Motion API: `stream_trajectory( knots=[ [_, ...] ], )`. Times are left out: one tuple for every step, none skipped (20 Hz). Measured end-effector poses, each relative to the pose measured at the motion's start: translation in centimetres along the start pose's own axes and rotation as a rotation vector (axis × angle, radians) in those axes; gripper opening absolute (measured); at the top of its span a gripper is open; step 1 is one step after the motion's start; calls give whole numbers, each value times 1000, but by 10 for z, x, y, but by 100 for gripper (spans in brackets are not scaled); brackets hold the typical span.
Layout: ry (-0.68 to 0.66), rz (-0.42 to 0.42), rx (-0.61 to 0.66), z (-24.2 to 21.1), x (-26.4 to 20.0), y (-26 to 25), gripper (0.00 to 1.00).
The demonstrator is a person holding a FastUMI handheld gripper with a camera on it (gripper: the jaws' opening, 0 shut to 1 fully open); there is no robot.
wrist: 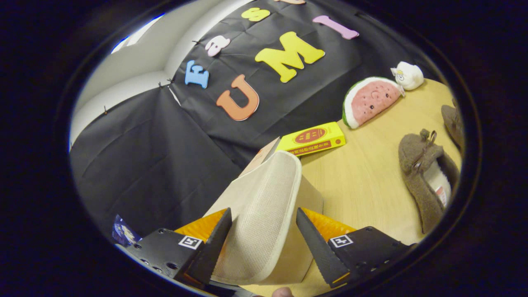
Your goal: Open the storage box then place both shoes into the box .Put the left shoe in first, then the right shoe, with the right side of both shoes facing outward in a uniform manner.
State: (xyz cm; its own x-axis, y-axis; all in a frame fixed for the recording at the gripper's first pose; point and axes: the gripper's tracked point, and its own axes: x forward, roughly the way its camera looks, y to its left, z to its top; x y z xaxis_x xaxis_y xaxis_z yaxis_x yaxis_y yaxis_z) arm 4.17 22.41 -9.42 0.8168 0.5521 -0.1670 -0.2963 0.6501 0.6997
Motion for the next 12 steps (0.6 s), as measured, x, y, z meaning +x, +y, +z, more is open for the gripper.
stream_trajectory(
  knots=[
    [15,12,29,-2,1,1,96],
    [29,22,50,-2,1,3,96],
    [38,37,65,-3,1,5,96],
    [43,44,73,0,1,7,94],
    [49,51,66,-1,1,8,93],
    [41,54,68,5,2,9,92],
    [38,54,65,6,0,11,86],
    [29,37,47,11,0,8,80],
    [12,33,36,15,-4,8,79],
    [4,35,21,18,-7,11,76],
    [-5,28,8,19,-7,11,74],
    [-26,37,15,31,-15,12,72]
  ],
)
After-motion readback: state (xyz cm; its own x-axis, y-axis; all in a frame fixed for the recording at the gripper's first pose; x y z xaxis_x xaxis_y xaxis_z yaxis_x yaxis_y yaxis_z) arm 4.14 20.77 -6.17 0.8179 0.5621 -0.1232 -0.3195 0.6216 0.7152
